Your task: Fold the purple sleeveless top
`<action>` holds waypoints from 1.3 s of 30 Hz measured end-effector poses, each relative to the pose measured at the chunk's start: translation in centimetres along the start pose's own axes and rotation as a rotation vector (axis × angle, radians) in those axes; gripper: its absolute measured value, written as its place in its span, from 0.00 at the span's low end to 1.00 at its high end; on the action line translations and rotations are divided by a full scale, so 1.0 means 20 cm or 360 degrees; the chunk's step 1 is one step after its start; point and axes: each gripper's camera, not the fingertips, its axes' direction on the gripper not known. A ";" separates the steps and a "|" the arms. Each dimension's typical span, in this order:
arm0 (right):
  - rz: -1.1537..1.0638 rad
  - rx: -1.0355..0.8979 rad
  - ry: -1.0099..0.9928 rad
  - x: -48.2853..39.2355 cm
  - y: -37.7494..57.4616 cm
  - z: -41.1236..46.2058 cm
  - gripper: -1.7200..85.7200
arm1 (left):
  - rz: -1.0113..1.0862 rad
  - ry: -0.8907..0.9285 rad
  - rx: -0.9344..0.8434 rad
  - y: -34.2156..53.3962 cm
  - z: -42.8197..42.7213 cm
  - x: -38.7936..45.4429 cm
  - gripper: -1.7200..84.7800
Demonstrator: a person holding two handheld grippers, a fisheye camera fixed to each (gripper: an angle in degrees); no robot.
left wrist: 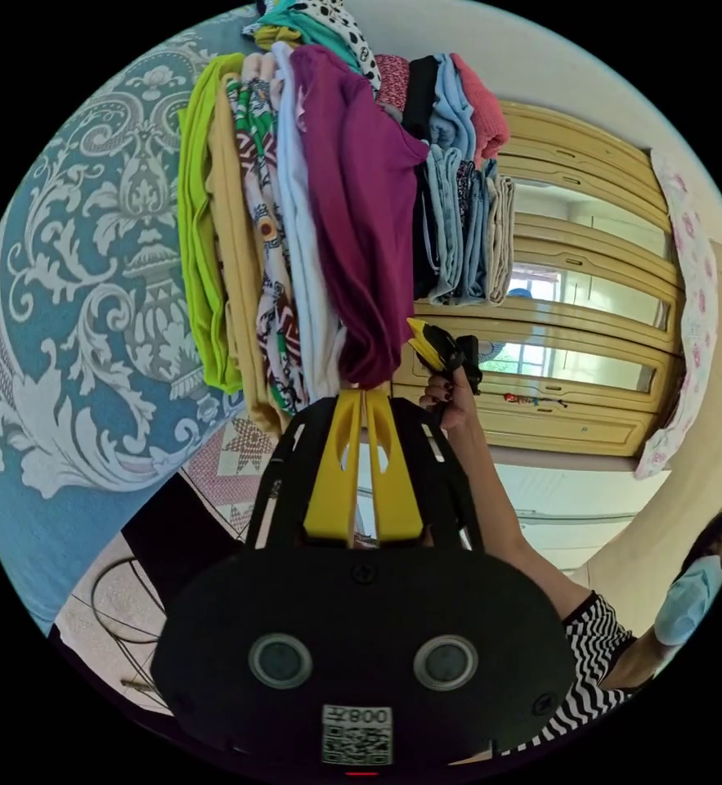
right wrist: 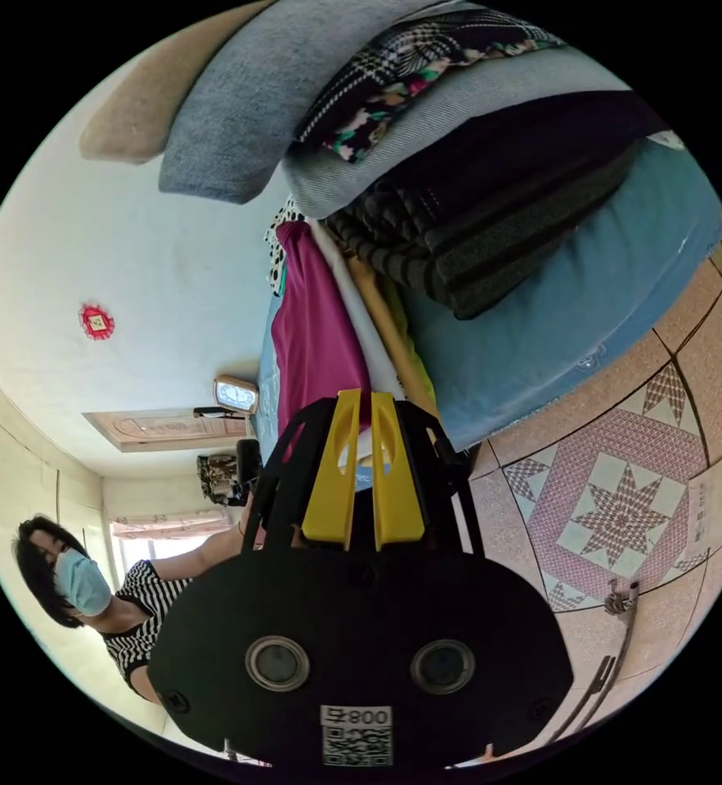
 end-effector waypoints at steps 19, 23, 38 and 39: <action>-0.0099 0.0171 0.0262 -0.17 -0.06 0.42 0.02 | 0.0175 -0.0278 0.0046 -0.17 -0.12 -0.16 0.02; -0.0094 0.0240 0.0194 -0.17 -0.03 0.52 0.02 | 0.0214 -0.0290 0.0045 -0.11 -0.17 -0.17 0.02; -0.0876 0.0341 0.0527 -1.10 -0.07 1.34 0.06 | 0.0653 -0.0674 0.0124 0.45 -0.74 -0.19 0.03; -0.0920 0.0297 0.0551 -1.18 -0.13 1.48 0.07 | 0.0644 -0.0683 0.0121 0.50 -0.77 -0.21 0.03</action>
